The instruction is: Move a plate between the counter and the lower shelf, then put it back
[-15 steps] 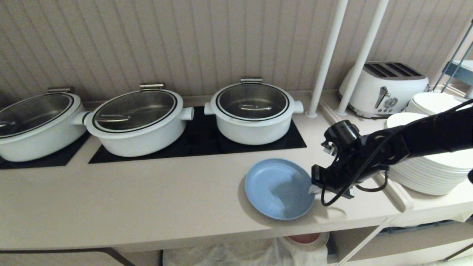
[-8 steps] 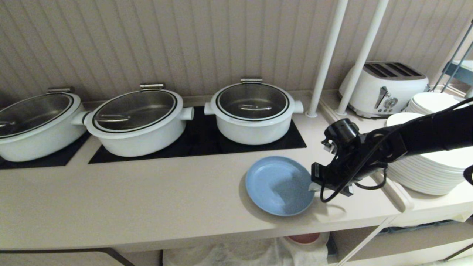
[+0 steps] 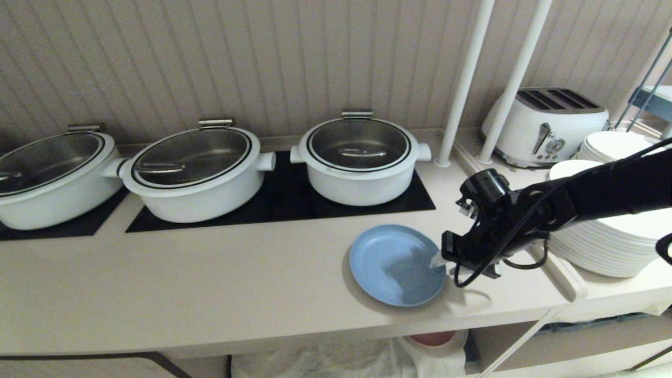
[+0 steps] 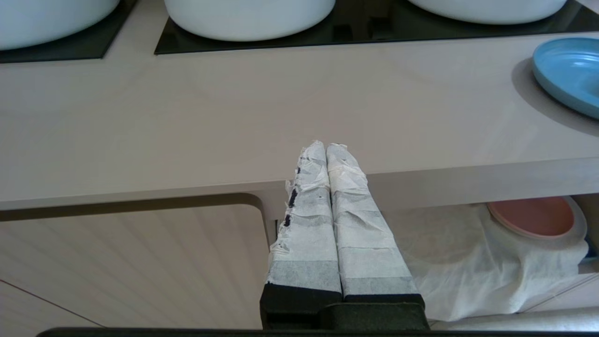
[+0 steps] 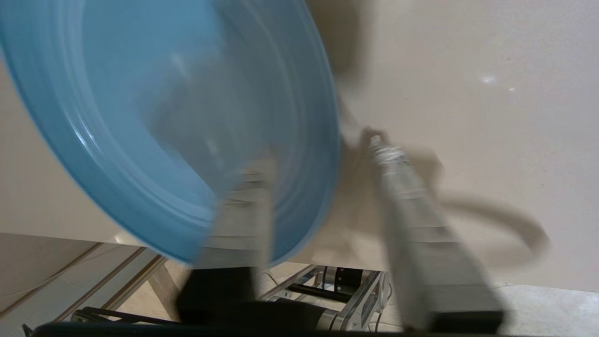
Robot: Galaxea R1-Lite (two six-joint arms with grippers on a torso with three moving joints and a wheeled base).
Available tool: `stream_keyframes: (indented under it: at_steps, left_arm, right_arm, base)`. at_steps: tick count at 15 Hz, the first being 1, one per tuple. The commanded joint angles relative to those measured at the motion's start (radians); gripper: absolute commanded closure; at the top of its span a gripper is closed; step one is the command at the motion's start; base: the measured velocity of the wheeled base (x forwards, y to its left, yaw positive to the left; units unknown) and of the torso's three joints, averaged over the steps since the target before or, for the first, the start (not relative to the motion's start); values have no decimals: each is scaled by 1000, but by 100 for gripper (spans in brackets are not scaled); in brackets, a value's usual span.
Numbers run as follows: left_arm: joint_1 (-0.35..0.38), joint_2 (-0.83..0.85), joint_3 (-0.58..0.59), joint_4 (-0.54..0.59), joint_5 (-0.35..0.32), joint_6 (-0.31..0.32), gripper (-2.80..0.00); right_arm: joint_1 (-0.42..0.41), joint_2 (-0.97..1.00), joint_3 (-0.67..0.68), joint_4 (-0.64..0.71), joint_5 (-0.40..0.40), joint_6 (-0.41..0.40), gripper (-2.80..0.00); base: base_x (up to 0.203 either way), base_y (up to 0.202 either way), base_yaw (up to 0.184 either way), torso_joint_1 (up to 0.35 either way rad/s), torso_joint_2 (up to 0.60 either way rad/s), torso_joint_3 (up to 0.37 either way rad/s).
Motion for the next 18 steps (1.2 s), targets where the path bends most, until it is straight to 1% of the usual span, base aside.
stream_keyframes:
  at_steps: [1, 7, 13, 16, 18]
  left_arm:
    - [0, 0, 0, 0, 0, 0, 0]
    - [0, 0, 0, 0, 0, 0, 0]
    - [0, 0, 0, 0, 0, 0, 0]
    - [0, 0, 0, 0, 0, 0, 0]
    - [0, 0, 0, 0, 0, 0, 0]
  right_arm:
    - [0, 1, 1, 2, 1, 2, -280]
    - [0, -29, 7, 7, -1, 2, -280]
    - [0, -125, 23, 23, -3, -1, -280]
    - [-1, -198, 76, 28, -12, -57, -280]
    - [-6, -253, 102, 32, -23, -72, -280]
  base:
    - [0, 0, 0, 0, 0, 0]
    - [0, 0, 0, 0, 0, 0]
    - [0, 0, 0, 0, 0, 0]
    - [0, 0, 0, 0, 0, 0]
    - [0, 0, 0, 0, 0, 0]
